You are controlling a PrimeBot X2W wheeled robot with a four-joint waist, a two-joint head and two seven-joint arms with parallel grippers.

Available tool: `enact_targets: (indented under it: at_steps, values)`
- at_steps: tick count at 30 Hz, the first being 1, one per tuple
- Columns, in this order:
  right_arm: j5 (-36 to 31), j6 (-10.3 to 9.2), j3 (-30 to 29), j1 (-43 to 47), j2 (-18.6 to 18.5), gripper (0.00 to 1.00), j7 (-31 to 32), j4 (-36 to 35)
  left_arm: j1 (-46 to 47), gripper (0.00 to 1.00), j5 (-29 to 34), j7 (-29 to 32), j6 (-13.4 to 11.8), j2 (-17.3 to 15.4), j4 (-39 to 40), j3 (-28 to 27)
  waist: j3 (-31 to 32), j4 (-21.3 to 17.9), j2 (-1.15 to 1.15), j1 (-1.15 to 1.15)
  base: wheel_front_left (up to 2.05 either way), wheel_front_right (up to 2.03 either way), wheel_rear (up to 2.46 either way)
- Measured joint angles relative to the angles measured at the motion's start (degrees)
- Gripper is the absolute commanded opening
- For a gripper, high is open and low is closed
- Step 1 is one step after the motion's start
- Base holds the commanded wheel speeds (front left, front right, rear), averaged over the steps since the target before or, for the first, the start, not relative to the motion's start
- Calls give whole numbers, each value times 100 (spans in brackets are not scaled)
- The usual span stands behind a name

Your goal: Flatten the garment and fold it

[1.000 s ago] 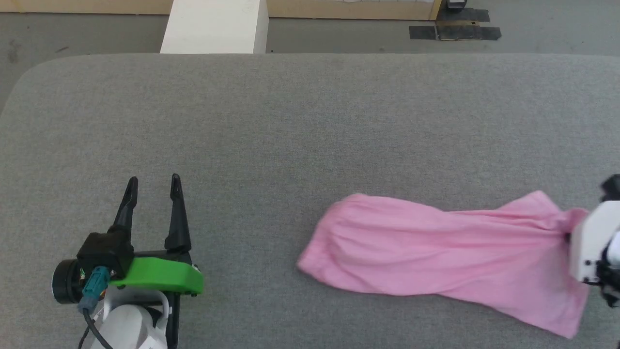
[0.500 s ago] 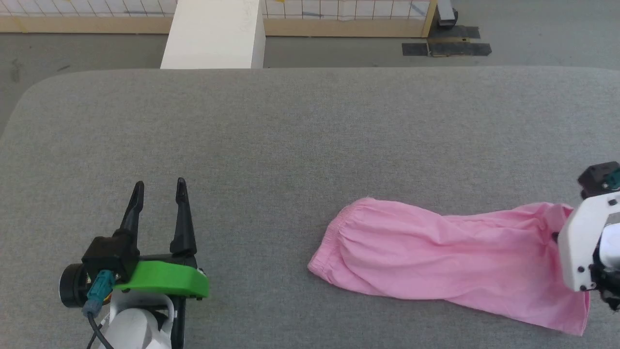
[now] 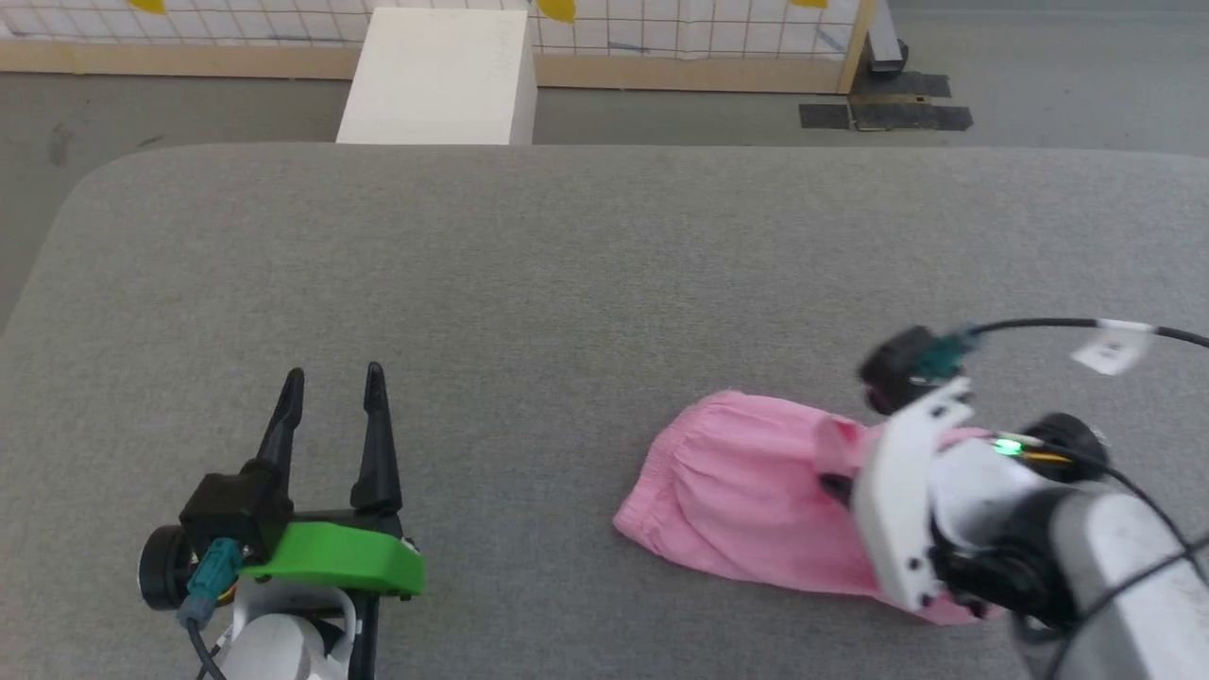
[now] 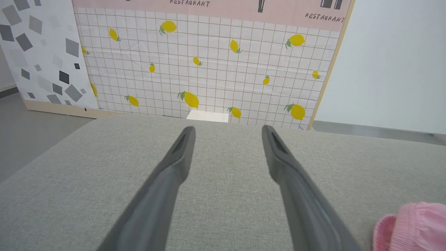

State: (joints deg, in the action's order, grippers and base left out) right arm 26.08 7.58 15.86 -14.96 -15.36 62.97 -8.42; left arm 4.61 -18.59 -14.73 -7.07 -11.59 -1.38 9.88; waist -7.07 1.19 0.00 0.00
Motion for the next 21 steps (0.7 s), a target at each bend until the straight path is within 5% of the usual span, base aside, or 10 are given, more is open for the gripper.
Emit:
enact_targets:
  at_steps: [11,13,21]
  values:
    - [-460,0,869,-1039,859,4,-832,1568,-1,100,55,0,100,125,-76,4,-142,295,0,0,0,0,0]
    - [-482,0,1029,-1141,942,100,-1001,1826,0,100,56,0,101,155,-98,0,-173,328,0,0,0,0,0]
    - [-66,0,1477,-1519,1102,100,-1460,1896,-6,100,156,0,152,204,-162,-115,-145,246,0,0,0,0,0]
